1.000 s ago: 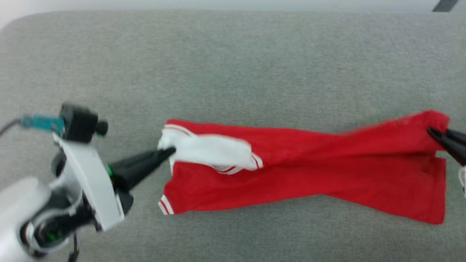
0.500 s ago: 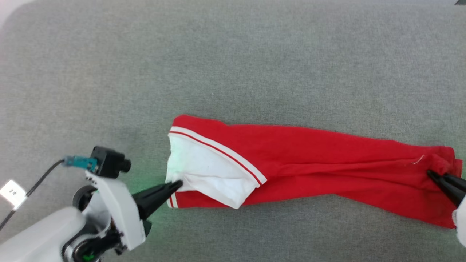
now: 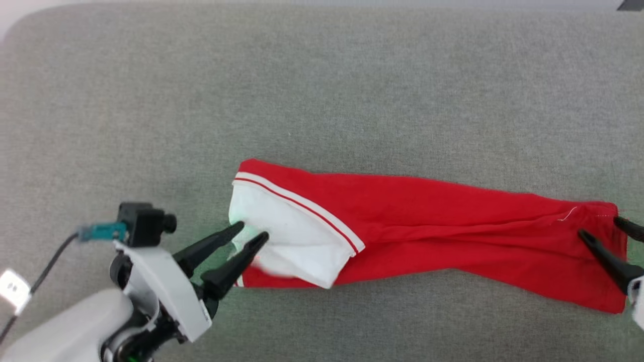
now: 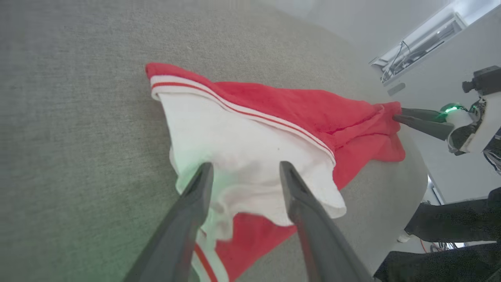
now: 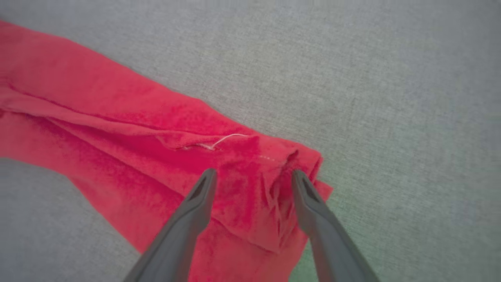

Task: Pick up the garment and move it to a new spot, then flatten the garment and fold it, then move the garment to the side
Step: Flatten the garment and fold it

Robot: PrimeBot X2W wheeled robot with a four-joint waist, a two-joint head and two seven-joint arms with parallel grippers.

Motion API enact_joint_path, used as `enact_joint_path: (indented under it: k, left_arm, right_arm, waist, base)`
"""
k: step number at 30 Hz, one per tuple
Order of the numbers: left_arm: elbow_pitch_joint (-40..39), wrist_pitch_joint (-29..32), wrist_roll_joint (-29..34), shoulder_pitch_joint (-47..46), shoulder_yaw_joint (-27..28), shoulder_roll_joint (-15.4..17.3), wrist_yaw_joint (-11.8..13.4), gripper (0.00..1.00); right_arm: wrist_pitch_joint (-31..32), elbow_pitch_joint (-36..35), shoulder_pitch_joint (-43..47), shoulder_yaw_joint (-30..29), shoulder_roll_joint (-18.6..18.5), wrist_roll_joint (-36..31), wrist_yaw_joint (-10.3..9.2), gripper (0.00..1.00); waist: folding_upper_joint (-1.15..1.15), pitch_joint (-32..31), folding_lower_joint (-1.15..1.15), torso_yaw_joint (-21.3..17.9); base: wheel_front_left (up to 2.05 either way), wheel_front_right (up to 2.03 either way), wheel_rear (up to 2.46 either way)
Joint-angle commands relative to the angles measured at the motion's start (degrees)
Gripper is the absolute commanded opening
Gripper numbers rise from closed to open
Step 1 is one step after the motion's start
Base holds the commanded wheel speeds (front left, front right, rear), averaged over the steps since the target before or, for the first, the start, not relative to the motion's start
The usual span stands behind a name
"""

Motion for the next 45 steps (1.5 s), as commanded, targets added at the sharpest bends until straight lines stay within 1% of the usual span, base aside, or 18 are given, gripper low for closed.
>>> enact_joint_path:
  k: [1,5,7,10,11,14,21,24,26,27,31,38,40,41,42,43,44,45]
  left_arm:
    - [-0.2,-2.3,0.6,1.5,0.0,0.0,-0.1,1.00]
    - [0.4,-6.9,2.1,4.5,0.1,-1.7,-0.1,1.00]
    - [1.2,-7.8,2.4,5.7,0.9,-2.7,-0.1,1.00]
    - [2.5,-8.5,3.3,7.4,2.4,-5.1,-0.1,1.00]
    - [2.8,-8.5,3.7,7.9,3.1,-5.9,-0.1,1.00]
    - [4.1,-8.6,6.8,9.8,8.1,-9.2,-0.1,1.00]
    - [9.3,-8.6,21.6,15.3,20.9,-19.3,-0.1,1.00]
    - [10.3,-8.5,28.6,17.8,24.4,-22.7,-0.1,1.00]
    - [10.6,-8.5,31.3,19.3,26.4,-24.9,-0.1,1.00]
    - [10.6,-8.5,31.3,19.3,26.4,-24.9,-0.1,1.00]
    - [10.8,-8.5,37.3,21.8,31.7,-27.5,-0.1,1.00]
    - [9.0,-8.5,53.5,25.5,42.6,-32.1,0.6,1.00]
    - [7.9,-8.5,57.0,26.6,45.1,-33.6,0.6,1.00]
    - [7.3,-8.5,59.1,27.0,46.2,-34.1,0.6,1.00]
    - [6.8,-8.5,60.7,27.5,47.0,-34.6,0.5,1.00]
    - [6.1,-8.5,61.7,28.0,48.1,-35.5,0.5,1.00]
    - [5.7,-8.5,63.0,28.4,49.0,-36.1,0.4,1.00]
    - [5.4,-8.5,64.3,28.8,49.7,-36.4,0.3,1.00]
  right_arm:
    - [0.7,-0.7,1.7,-2.1,0.2,0.9,-0.09,1.00]
    - [3.7,-0.7,5.6,-8.8,1.7,3.9,-0.09,1.00]
    - [5.7,-0.2,7.2,-11.7,2.8,5.8,-0.09,1.00]
    - [9.2,1.6,9.4,-14.3,3.7,6.2,-0.09,1.00]
    - [10.2,2.3,9.8,-15.1,4.3,6.7,-0.08,1.00]
    - [13.1,4.2,10.5,-16.9,5.3,6.9,-0.08,1.00]
    - [19.3,7.7,9.0,-19.5,10.3,5.7,-0.08,1.00]
    - [21.5,9.0,8.0,-20.4,12.1,4.5,-0.08,1.00]
    - [22.6,9.5,7.2,-21.1,13.4,3.4,-0.04,1.00]
    - [22.6,9.5,7.2,-21.1,13.4,3.4,-0.04,1.00]
    - [25.0,10.6,6.1,-22.3,15.9,1.1,-0.04,1.00]
    - [26.9,12.0,4.9,-22.8,19.4,-1.5,-0.03,1.00]
    - [27.0,12.4,4.3,-22.9,20.4,-1.9,-0.03,1.00]
    - [26.7,12.8,3.9,-23.1,21.0,-2.1,-0.03,0.92]
    - [26.5,13.1,3.6,-23.3,21.4,-2.3,-0.03,0.45]
    - [26.3,13.2,2.9,-23.1,21.8,-2.5,-0.03,0.24]
    - [25.7,13.1,2.4,-22.8,22.1,-2.8,-0.03,0.00]
    - [25.3,13.4,2.0,-22.7,22.2,-2.9,-0.03,0.00]
  waist:
    - [0.00,-1.2,0.00,0.7]
    - [0.00,-2.6,0.00,2.5]
    - [0.00,-3.1,0.00,3.7]
    - [0.00,-3.7,0.00,5.7]
    - [0.00,-3.8,0.00,6.4]
    - [0.00,-4.1,0.00,8.3]
    - [0.00,-4.6,0.00,11.3]
    - [0.00,-4.9,0.00,11.8]
    - [0.00,-5.1,0.00,11.9]
    - [0.00,-5.1,0.00,11.9]
    - [0.00,-5.6,0.00,11.9]
    - [0.00,-6.0,0.00,11.3]
    - [0.00,-6.0,0.00,11.0]
    - [0.00,-6.0,0.00,10.8]
    - [0.00,-5.9,0.00,10.6]
    - [0.00,-5.9,0.00,10.4]
    - [0.00,-5.8,0.00,10.2]
    - [0.00,-5.8,0.00,10.0]
  base:
    - [0.00,0.00,0.00]
    - [0.00,0.00,0.00]
    - [0.00,0.00,0.00]
    - [0.00,0.00,0.00]
    - [0.00,0.00,0.00]
    - [0.00,0.00,0.00]
    - [0.00,0.00,0.00]
    - [0.00,0.00,0.00]
    - [0.00,0.00,0.00]
    - [0.00,0.00,0.00]
    - [0.00,0.00,0.00]
    - [0.00,0.00,0.00]
    - [0.00,0.00,0.00]
    - [0.00,0.00,0.00]
    - [0.00,0.00,0.00]
    - [0.00,0.00,0.00]
    - [0.00,0.00,0.00]
    - [0.00,0.00,0.00]
